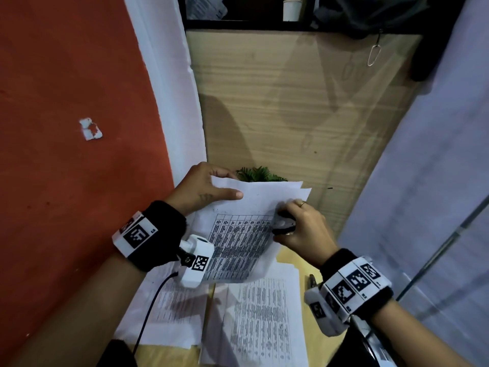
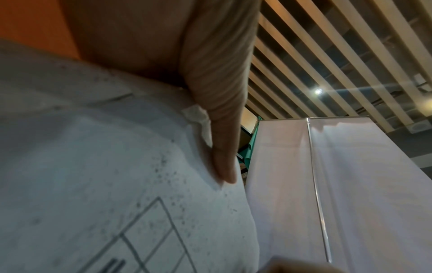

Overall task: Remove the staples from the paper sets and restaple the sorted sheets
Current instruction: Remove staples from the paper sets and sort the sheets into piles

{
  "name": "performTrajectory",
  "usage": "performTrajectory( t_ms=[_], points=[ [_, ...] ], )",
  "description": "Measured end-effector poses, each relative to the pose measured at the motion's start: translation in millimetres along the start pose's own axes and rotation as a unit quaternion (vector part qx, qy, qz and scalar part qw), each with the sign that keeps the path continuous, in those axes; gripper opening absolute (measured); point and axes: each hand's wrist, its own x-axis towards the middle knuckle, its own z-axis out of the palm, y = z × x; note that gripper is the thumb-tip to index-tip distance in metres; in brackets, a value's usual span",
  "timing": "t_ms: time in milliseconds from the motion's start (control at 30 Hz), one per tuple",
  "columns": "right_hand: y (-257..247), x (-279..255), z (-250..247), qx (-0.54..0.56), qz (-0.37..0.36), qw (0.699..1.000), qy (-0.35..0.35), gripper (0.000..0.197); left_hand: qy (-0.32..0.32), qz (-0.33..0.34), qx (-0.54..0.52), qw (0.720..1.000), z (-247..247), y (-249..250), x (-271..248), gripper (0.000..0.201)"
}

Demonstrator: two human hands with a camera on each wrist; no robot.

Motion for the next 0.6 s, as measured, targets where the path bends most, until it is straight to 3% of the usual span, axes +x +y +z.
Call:
performTrajectory(
  t_ms=[133, 300, 400, 467, 600],
  points=[
    [-11.4, 9.0, -17.5, 0.101, -0.068, 0.991, 0.047, 0.04, -0.004, -0.001, 0.013, 1.0, -0.3, -1.2, 1.5, 0.015],
    [-17.8, 26.0, -34.2, 0.081, -0.065, 0.992, -0.074, 0.048, -0.021, 0.005, 0.017, 1.0, 1.1, 0.7, 2.0, 0.013],
    [-21.1, 29.8, -40.7, 0.074, -0.047, 0.993, -0.079, 0.046, 0.038, 0.013, 0.062, 0.997, -5.5, -8.1, 3.1, 0.018],
    [-23.2, 30.0, -45.5, 0.067, -0.04, 0.993, -0.086, 0.047, 0.078, 0.007, 0.112, 0.991, -16.6, -18.0, 4.1, 0.037],
    [-27.3, 30.2, -53.4, 0.047, -0.027, 0.994, -0.092, 0.047, 0.143, 0.013, 0.249, 0.958, -34.6, -16.0, 1.7, 0.047]
  ],
)
